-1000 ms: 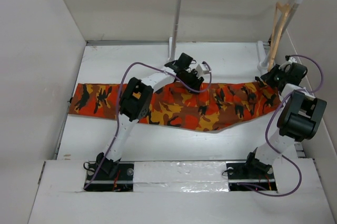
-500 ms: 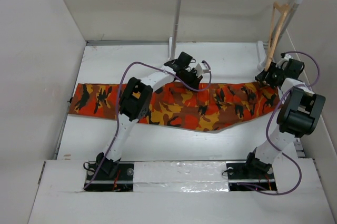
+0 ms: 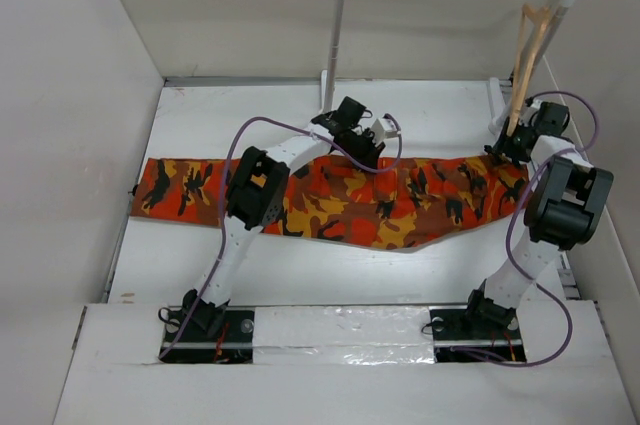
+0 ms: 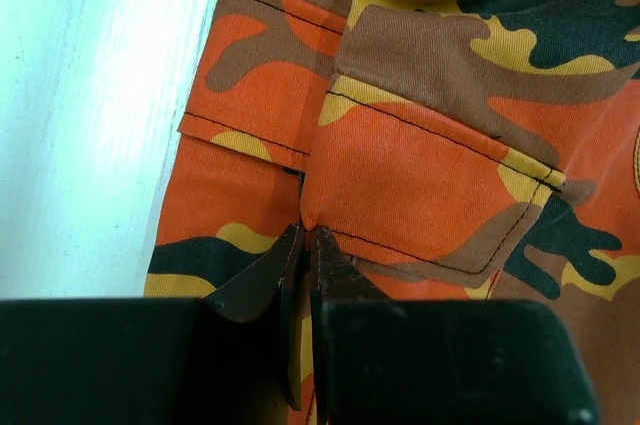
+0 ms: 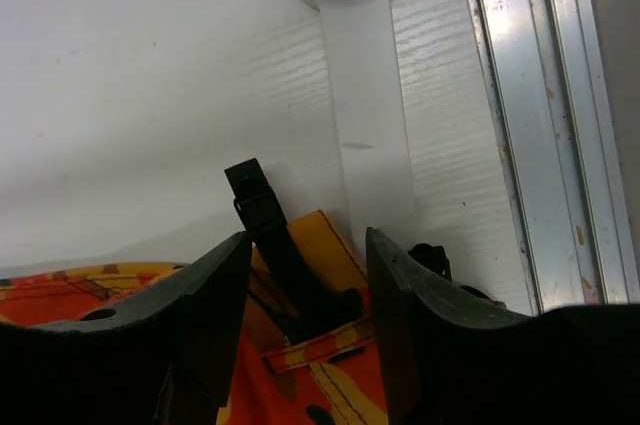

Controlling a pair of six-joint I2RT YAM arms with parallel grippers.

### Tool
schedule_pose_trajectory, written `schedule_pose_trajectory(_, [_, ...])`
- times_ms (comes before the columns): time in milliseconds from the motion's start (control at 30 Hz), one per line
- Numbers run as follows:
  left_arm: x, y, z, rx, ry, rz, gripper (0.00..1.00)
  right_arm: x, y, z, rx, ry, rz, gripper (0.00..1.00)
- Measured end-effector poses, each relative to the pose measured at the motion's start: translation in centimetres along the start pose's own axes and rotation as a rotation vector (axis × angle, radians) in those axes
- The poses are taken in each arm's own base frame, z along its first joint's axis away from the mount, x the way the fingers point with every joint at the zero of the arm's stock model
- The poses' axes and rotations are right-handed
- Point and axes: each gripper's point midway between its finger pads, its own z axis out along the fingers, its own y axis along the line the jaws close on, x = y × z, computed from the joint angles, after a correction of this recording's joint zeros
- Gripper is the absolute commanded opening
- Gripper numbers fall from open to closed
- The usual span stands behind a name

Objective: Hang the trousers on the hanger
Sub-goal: Fold the trousers at the center of the board.

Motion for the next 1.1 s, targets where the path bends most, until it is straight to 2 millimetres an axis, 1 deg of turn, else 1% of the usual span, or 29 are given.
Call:
schedule_pose_trajectory(67, [0.0, -0.1, -0.1, 0.002, 0.001, -0.001, 0.0, 0.5, 0.2, 0.3, 0.003, 0.026, -0.009, 0.47])
schedule_pose_trajectory(100, [-0.1, -0.1, -0.1, 0.003, 0.0, -0.001, 0.0, 0.8, 0.3, 0.4, 0.003, 0.035, -0.013, 0.4])
schedule_pose_trajectory(133, [-0.1, -0.1, -0.1, 0.004, 0.0, 0.0, 0.0, 1.0, 0.4, 0.5, 0.001, 0.044, -0.019, 0.38])
schedule_pose_trajectory(167, [-0.1, -0.2, -0.1, 0.005, 0.0, 0.0, 0.0, 1.2, 0.5, 0.6, -0.001, 0.054, -0.018, 0.27])
schedule_pose_trajectory(200, [-0.1, -0.2, -0.1, 0.006, 0.0, 0.0, 0.0, 1.3, 0.6, 0.6, -0.003, 0.06, -0.025, 0.21])
schedule_pose_trajectory(267, [-0.2, -0.2, -0.2, 0.008, -0.001, 0.002, 0.0, 1.4, 0.6, 0.7, -0.004, 0.067, -0.025, 0.11])
schedule_pose_trajectory(300, [-0.2, -0.2, -0.2, 0.009, 0.0, 0.002, 0.0, 1.4, 0.6, 0.7, -0.004, 0.068, -0.025, 0.01])
schedule_pose_trajectory(333, [-0.3, -0.3, -0.3, 0.009, 0.0, 0.003, 0.0, 1.4, 0.6, 0.6, -0.003, 0.068, -0.025, 0.0])
schedule_pose_trajectory(500, [-0.8, -0.6, -0.9, 0.01, -0.007, 0.014, 0.0, 1.1, 0.6, 0.5, -0.004, 0.047, -0.014, 0.0])
schedule_pose_trajectory(633, [-1.6, -1.0, -1.7, 0.008, -0.015, 0.027, 0.0, 0.8, 0.8, -0.8, -0.019, -0.002, 0.016, 0.0])
schedule_pose_trajectory(667, [-1.8, -1.1, -1.9, 0.01, -0.018, 0.03, 0.0, 0.6, 0.8, -1.2, -0.02, -0.02, 0.026, 0.03])
schedule_pose_trajectory(700, [-1.9, -1.2, -2.1, 0.011, -0.02, 0.031, 0.0, 0.3, 0.7, -1.6, -0.022, -0.036, 0.032, 0.23])
schedule_pose_trajectory(733, [-2.1, -1.4, -2.2, 0.014, -0.021, 0.032, 0.0, 0.0, 0.6, -1.9, -0.023, -0.047, 0.039, 0.32])
schedule_pose_trajectory(767, [-2.2, -1.4, -2.3, 0.015, -0.024, 0.033, 0.0, -0.4, 0.5, -2.0, -0.022, -0.058, 0.041, 0.39])
schedule_pose_trajectory(800, [-2.3, -1.5, -2.4, 0.016, -0.025, 0.033, 0.0, -0.7, 0.5, -2.0, -0.025, -0.061, 0.036, 0.48])
schedule_pose_trajectory(867, [-2.5, -1.6, -2.6, 0.016, -0.028, 0.035, 0.0, -1.0, 0.6, -1.8, -0.029, -0.049, 0.022, 0.51])
schedule_pose_trajectory(967, [-2.6, -1.7, -2.7, 0.016, -0.029, 0.037, 0.0, -1.1, 1.0, -0.5, -0.043, -0.029, 0.005, 0.52])
schedule_pose_trajectory(1100, [-2.8, -1.7, -2.9, 0.015, -0.032, 0.039, 0.0, 1.1, 1.4, 0.5, -0.059, 0.045, 0.006, 0.53])
